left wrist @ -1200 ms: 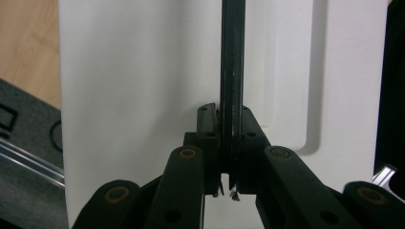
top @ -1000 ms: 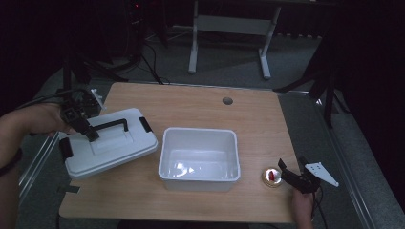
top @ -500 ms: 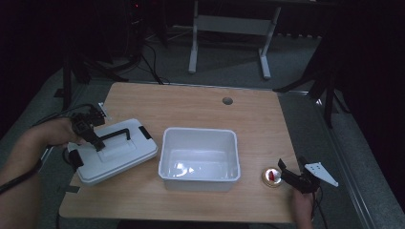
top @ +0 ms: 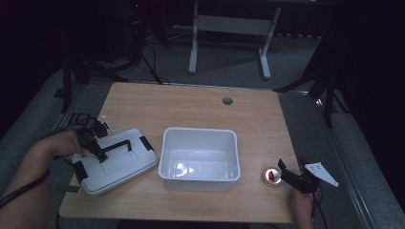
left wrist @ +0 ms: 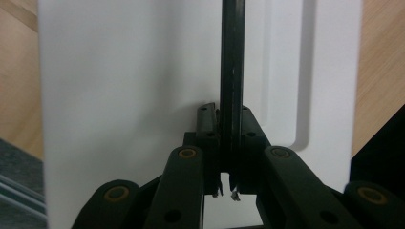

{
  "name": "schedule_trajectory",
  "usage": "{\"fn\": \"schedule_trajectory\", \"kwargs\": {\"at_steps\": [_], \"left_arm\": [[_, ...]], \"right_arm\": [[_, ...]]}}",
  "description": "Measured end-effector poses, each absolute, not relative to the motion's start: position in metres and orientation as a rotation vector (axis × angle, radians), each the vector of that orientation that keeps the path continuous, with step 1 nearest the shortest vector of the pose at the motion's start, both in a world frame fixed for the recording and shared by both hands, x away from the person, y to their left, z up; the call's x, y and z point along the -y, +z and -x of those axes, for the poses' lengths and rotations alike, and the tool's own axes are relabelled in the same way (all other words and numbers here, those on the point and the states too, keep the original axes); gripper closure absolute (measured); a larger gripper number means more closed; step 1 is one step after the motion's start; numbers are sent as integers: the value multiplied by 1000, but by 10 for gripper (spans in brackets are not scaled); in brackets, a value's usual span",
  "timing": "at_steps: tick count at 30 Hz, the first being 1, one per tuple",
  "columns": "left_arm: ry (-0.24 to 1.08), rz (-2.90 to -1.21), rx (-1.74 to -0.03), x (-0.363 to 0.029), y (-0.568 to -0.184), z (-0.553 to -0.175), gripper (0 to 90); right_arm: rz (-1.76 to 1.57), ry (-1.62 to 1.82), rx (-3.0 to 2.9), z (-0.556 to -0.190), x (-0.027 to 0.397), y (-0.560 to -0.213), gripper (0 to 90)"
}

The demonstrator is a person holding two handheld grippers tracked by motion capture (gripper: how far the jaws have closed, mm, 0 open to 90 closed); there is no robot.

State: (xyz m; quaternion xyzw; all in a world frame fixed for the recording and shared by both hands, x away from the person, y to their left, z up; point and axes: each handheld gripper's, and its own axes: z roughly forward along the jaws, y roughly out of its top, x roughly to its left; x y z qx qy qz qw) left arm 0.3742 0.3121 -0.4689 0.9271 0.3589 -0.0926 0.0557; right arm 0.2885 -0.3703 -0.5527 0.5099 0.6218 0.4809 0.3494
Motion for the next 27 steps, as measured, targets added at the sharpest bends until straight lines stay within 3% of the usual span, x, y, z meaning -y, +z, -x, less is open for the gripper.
{"fn": "schedule_trajectory", "kwargs": {"at_steps": [15,22,27], "left_arm": [[-358,-2777,-1078,-323,-496,-368,810],[-327,-2752,-1094,-323,-493,-370,520],[-312,-2762,-1072,-322,-492,-370,435]], "right_arm": [[-1331,1256,-1616,-290,371,-553,116],[-1361,1287,-1644,-292,376,-551,116],[-1358,1253,-1741,-293,383,-546,116]]}}
